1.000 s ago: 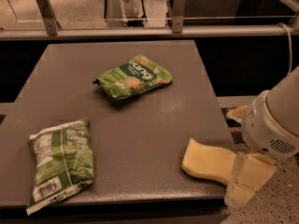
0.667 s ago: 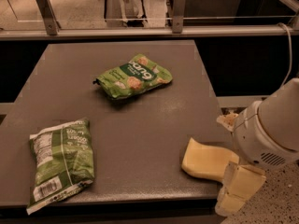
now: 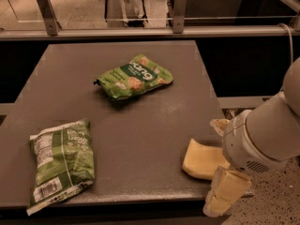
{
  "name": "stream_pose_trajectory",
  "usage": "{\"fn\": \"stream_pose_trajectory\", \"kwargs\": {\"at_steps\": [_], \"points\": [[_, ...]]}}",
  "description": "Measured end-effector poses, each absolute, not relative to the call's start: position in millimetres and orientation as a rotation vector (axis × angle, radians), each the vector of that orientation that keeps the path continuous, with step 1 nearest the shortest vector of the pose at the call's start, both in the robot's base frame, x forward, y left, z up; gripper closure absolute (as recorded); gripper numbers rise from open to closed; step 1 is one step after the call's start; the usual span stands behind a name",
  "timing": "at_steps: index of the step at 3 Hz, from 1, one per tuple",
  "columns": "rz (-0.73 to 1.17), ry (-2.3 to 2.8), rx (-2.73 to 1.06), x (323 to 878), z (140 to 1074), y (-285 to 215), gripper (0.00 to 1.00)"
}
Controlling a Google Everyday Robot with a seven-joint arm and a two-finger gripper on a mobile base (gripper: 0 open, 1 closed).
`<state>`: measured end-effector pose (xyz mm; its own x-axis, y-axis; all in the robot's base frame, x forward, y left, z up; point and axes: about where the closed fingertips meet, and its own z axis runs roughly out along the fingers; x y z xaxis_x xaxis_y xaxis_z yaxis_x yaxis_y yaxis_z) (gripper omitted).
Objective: Move sponge near green rice chip bag
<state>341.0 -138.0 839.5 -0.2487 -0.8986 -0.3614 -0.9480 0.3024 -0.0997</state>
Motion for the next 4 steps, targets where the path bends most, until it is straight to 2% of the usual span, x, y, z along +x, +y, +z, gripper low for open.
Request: {"fn": "stream_pose_trajectory", "kwargs": {"at_steps": [1, 3, 4], "points": [[0.212, 2.23, -1.631, 346.4, 833.7, -140.6, 0.19], [0.175, 2.182, -1.685, 346.6, 827.6, -137.1, 0.65], [0.233, 2.154, -1.693, 347.6, 837.3, -137.2, 0.88]]}}
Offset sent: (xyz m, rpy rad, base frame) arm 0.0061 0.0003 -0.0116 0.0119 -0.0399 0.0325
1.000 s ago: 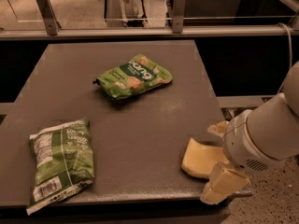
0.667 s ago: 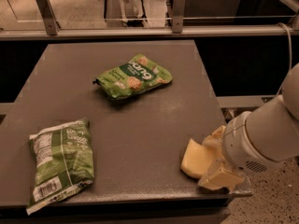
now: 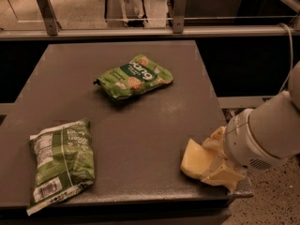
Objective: Move sponge near green rice chip bag
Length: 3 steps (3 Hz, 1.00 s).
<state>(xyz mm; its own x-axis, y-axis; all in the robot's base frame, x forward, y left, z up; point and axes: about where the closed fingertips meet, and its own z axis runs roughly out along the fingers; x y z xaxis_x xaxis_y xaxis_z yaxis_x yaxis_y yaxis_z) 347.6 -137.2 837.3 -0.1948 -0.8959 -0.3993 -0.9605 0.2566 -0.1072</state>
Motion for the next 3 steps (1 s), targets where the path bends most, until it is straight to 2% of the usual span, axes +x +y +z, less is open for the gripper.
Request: {"fn": "stream_pose_trajectory", "kwargs": {"at_steps": [1, 2, 3], "points": [[0.257, 2.107, -1.725, 360, 870, -125, 1.0], [0.237, 1.996, -1.768, 383, 921, -82, 1.0], [0.237, 1.996, -1.768, 384, 921, -82, 1.0]]}}
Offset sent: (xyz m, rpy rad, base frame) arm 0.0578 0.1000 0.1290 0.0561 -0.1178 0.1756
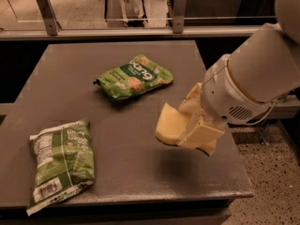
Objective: Move sponge near green rice chip bag
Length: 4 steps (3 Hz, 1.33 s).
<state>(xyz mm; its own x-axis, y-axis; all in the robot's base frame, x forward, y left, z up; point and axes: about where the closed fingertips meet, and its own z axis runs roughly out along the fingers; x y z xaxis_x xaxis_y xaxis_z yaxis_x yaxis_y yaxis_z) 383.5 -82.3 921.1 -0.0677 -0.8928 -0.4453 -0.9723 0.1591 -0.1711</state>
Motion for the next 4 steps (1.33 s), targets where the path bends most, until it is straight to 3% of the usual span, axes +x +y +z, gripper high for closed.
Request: {"fn": "stream_pose_trajectory", "kwargs": {"at_steps": [1, 3, 4], "points": [[0.248, 1.935, -1.791, 400, 925, -72, 1.0], [0.197, 1.784, -1.789, 499, 929, -25, 1.0], [0.25, 1.781, -1.737, 539, 909, -19, 0.82]]}}
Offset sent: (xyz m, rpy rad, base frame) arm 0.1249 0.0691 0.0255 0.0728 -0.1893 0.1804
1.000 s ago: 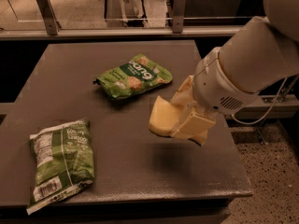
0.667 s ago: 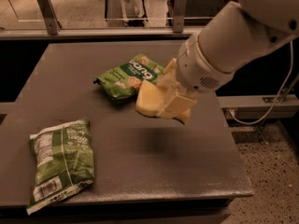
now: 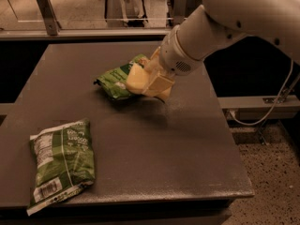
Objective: Move sponge near green rice chip bag
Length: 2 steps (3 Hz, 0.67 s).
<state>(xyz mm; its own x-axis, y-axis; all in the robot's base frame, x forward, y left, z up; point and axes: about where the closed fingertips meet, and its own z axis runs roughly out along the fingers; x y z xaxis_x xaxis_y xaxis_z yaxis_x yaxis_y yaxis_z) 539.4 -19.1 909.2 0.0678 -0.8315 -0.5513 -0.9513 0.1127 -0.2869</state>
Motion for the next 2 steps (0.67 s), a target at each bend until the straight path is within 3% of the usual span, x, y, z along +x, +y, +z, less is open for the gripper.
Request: {"fn": "stream_pose_trajectory", "kwargs": {"at_steps": [2], "points": [[0.307, 1.774, -1.689, 561.8, 893.3, -8.5, 0.36]]}}
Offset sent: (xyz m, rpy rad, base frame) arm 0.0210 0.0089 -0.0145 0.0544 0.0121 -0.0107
